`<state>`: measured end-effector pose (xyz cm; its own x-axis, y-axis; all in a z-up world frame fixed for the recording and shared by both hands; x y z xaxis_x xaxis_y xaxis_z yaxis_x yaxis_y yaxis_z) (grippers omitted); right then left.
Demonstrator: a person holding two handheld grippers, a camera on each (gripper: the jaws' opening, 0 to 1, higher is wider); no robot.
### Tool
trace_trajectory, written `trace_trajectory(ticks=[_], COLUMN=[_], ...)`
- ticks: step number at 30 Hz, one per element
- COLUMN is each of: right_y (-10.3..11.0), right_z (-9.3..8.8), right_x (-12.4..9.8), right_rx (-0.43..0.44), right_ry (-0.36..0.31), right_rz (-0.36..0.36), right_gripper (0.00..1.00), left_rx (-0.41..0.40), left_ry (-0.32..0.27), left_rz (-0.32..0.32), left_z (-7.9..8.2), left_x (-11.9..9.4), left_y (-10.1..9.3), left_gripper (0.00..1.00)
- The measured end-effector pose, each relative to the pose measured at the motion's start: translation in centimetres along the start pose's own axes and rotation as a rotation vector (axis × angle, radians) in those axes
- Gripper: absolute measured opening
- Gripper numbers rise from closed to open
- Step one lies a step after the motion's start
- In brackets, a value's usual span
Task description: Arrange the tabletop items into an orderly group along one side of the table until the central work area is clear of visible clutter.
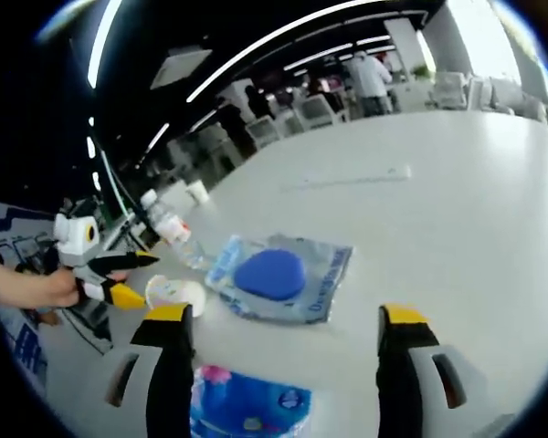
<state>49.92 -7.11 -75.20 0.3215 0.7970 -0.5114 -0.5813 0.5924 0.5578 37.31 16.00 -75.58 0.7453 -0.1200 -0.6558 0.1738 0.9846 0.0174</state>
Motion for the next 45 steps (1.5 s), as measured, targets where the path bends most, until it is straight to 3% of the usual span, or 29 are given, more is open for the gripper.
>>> trace_trajectory(ticks=[10, 18, 21, 28, 33, 38, 45], right_y=[-0.9, -0.9, -1.0, -1.7, -2.5, -2.9, -3.0], right_z=[-1.0, -1.2, -1.4, -2.3, -2.8, -3.0, -3.2], right_x=[-0.8, -0.5, -0.6, -1.1, -1.6, -1.8, -2.1], right_rx=[0.003, 0.017, 0.023, 0.039, 0.055, 0.072, 0.082], right_ry=[0.019, 0.023, 0.027, 0.040, 0.048, 0.052, 0.050], right_rz=[-0.027, -0.030, -0.039, -0.049, -0.065, -0.075, -0.081], right_gripper=[0.77, 0.75, 0.73, 0.68, 0.65, 0.62, 0.60], left_rx=[-0.077, -0.095, -0.146, -0.182, -0.207, -0.194, -0.230], left_ry=[0.022, 0.018, 0.017, 0.043, 0.039, 0.042, 0.037], left_rz=[0.012, -0.012, -0.031, -0.045, -0.068, -0.090, -0.095], left_z=[-2.6, -2.2, -2.3, -3.4, -3.7, -3.8, -3.3], left_x=[-0.9, -0.7, -0.7, -1.2, -1.5, -1.6, -1.3], left_y=[0.3, -0.5, -1.0, -1.8, -2.2, -2.5, -2.5], left_gripper=[0.90, 0.87, 0.84, 0.46, 0.30, 0.01, 0.03])
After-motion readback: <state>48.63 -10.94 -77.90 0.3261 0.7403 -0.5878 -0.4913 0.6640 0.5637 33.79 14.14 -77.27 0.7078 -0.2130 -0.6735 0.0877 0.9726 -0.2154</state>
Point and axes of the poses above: the point that each gripper's makers call its tool centre point, and the gripper's own axes: x roughly forward along the fingers, y roughly to its left, z roughly out of its top, the point moved 2 cm from there along -x, roughly backward along the fingers, and after that the axes turned 12 degrees about x, right-handed, at the moved point
